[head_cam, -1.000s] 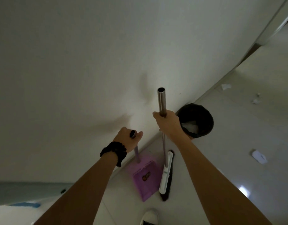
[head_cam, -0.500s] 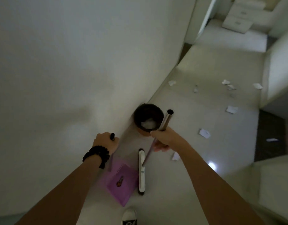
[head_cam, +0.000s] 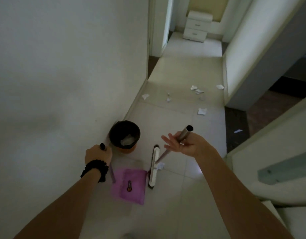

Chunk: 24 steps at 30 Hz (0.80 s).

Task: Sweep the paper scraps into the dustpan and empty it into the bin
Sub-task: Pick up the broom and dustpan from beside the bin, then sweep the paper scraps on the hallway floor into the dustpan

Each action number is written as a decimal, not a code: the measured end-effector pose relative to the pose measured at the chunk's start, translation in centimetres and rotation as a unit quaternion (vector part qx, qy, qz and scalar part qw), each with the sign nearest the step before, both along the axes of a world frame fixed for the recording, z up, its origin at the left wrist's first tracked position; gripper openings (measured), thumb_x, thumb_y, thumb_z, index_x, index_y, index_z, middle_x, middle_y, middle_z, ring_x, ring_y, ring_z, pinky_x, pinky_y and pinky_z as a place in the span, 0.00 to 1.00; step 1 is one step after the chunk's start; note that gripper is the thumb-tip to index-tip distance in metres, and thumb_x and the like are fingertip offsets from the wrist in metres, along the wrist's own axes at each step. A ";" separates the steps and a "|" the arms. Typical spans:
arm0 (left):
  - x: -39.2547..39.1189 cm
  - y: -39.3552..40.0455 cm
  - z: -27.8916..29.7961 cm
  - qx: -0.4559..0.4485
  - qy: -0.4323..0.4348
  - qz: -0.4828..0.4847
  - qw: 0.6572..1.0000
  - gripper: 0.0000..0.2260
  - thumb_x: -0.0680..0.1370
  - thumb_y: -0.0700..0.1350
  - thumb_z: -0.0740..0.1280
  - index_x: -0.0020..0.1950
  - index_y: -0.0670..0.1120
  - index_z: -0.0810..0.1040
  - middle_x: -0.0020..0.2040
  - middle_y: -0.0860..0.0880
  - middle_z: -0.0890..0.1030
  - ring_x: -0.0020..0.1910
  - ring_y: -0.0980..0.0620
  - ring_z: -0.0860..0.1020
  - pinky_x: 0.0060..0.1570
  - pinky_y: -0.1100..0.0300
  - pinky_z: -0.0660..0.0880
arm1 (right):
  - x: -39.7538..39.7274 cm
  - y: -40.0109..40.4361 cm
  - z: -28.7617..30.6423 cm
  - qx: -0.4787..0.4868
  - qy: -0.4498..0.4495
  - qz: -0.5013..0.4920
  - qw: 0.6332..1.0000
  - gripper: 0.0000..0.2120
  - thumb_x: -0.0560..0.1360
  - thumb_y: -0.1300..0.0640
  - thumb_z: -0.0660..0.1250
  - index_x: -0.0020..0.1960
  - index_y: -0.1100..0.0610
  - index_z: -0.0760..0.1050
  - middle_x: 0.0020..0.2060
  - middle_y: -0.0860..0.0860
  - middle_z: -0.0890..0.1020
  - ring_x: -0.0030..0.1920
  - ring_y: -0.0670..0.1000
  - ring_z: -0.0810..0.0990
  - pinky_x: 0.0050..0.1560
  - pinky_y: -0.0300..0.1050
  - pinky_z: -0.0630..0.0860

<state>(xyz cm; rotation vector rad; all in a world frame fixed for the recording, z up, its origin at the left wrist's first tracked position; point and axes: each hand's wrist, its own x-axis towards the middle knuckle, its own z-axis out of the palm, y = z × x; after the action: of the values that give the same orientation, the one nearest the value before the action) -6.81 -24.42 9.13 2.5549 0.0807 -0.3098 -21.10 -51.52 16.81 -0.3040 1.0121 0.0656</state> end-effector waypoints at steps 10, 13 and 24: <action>1.5 -1.6 -2.9 -0.041 0.113 0.057 0.991 0.20 0.78 0.48 0.60 0.36 0.35 0.79 0.33 0.39 0.83 0.31 0.43 0.78 0.36 0.57 0.75 | -6.9 -1.1 -6.3 -0.250 0.101 0.209 0.940 0.18 0.82 0.63 0.53 0.33 0.58 0.63 0.19 0.54 0.70 0.16 0.47 0.69 0.21 0.39 0.68; 1.8 -2.5 -4.6 -0.038 0.099 0.030 0.994 0.19 0.78 0.47 0.59 0.30 0.40 0.73 0.25 0.45 0.78 0.25 0.46 0.71 0.28 0.62 0.67 | -6.4 -1.4 -7.9 -0.375 0.187 0.348 0.839 0.22 0.81 0.65 0.52 0.29 0.60 0.67 0.14 0.50 0.73 0.21 0.48 0.72 0.33 0.42 0.70; -1.1 -4.2 -12.7 0.034 0.078 0.033 0.996 0.19 0.78 0.46 0.58 0.29 0.41 0.73 0.34 0.42 0.83 0.36 0.42 0.81 0.46 0.55 0.75 | -5.0 -6.0 -15.0 -0.439 0.247 0.617 0.605 0.18 0.74 0.67 0.62 0.27 0.57 0.68 0.13 0.48 0.73 0.41 0.60 0.80 0.50 0.50 0.78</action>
<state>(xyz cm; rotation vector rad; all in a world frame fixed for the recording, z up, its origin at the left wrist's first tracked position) -7.89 -28.61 -3.55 2.5850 0.2377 -0.4891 -26.15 -57.47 1.86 -1.9875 1.1293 0.9866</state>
